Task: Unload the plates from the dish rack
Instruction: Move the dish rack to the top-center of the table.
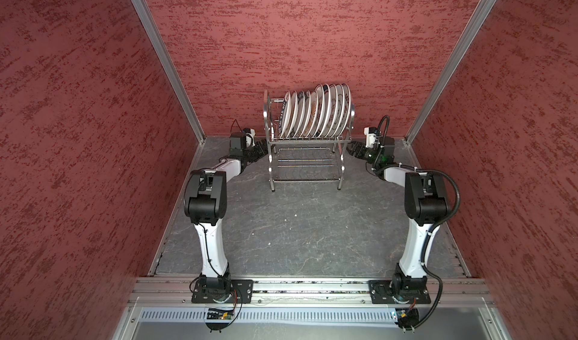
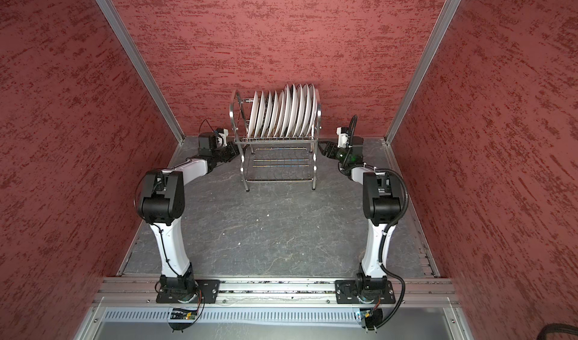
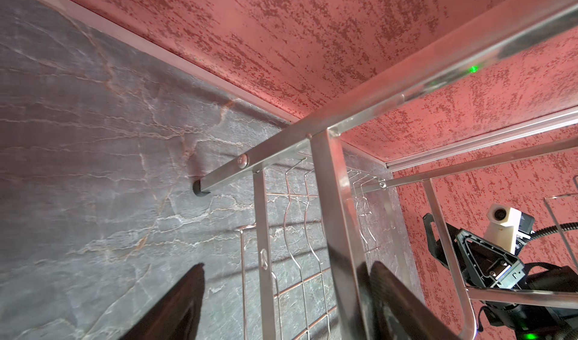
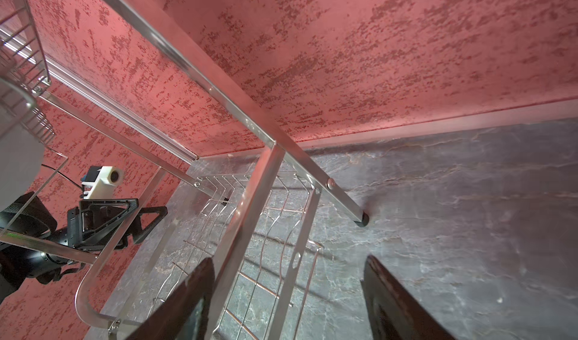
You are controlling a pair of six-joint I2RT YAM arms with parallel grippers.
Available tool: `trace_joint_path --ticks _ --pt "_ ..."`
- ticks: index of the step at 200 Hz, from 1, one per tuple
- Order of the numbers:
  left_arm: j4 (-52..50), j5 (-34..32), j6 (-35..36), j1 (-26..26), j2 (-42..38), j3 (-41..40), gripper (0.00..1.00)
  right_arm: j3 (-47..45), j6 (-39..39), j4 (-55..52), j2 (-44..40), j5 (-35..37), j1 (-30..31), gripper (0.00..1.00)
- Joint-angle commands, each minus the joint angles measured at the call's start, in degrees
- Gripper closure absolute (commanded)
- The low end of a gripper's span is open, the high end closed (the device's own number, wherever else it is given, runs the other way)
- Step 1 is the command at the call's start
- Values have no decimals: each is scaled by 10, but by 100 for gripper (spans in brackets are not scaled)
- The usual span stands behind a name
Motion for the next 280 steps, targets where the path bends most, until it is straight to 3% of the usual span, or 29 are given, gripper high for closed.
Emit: trace_joint_path --ticks 1,23,56,87,157,207,225,280 --pt "-16 6 15 14 -11 -2 13 -2 -10 8 -22 -5 -1 25" --pt "-9 26 10 22 -9 -1 9 -2 -11 8 -22 -7 -2 24" --pt "72 97 -52 38 7 -1 8 -3 -14 7 -21 -8 -3 24" --pt "83 101 -56 37 4 6 7 -4 -11 8 -21 -4 -3 24" --pt "13 -23 -33 66 -83 -63 1 -35 -24 -17 -68 35 -11 15" --pt "-40 -67 -3 71 -143 -118 0 -74 -25 -38 -118 69 -23 7" --pt "-60 -90 6 71 -166 -136 0 -94 -29 -50 -147 91 -25 1" --pt "-137 -136 9 67 -238 -183 0 -123 -69 -200 -253 219 -27 1"
